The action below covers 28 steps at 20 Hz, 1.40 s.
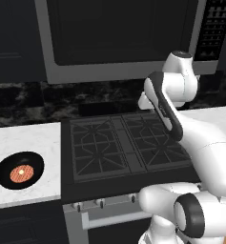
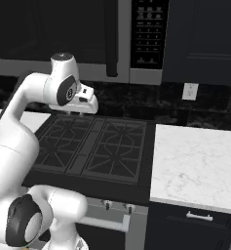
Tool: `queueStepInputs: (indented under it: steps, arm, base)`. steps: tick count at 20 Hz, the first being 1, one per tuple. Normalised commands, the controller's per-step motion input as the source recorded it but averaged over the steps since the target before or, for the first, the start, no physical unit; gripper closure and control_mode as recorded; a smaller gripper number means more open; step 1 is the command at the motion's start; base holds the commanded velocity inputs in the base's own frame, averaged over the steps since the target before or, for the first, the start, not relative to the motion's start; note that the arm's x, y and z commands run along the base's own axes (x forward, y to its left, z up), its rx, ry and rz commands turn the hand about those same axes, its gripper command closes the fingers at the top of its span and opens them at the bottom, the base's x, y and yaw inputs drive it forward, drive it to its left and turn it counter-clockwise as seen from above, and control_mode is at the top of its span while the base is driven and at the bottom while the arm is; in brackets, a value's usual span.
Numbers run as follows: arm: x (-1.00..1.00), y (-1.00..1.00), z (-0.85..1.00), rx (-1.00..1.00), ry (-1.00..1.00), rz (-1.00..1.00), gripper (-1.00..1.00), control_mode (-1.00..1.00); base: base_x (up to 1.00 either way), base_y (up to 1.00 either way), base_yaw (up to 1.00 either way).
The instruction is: Open the microwave, place the bowl with waffle inside the microwave, then close the microwave door and turn it on.
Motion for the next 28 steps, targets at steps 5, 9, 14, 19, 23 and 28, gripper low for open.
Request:
queueStepInputs:
  steps: [5, 9, 14, 19, 23, 28]
  arm:
    - [-0.40, -0.04, 0.12, 0.00, -0.22, 0.00, -1.00, -1.00]
    - [-0.77, -0.25, 0.57, 0.01, -0.45, 0.00, -1.00, -1.00]
    - [-0.77, -0.40, 0.72, 0.01, -0.46, 0.00, -1.00, -1.00]
    - [-0.47, -0.38, 0.64, 0.02, -0.42, 0.00, -1.00, -1.00]
    - [-0.12, -0.08, 0.74, 0.02, -0.35, -0.01, -1.00, -1.00]
    - [-0.05, -0.19, 0.83, 0.03, -0.27, -0.03, -1.00, -1.00]
  base:
    - [0.00, 0.00, 0.00]
    - [0.00, 0.00, 0.00]
    - [0.00, 0.00, 0.00]
    - [0.00, 0.00, 0.00]
    - [0.00, 0.00, 0.00]
    - [0.00, 0.00, 0.00]
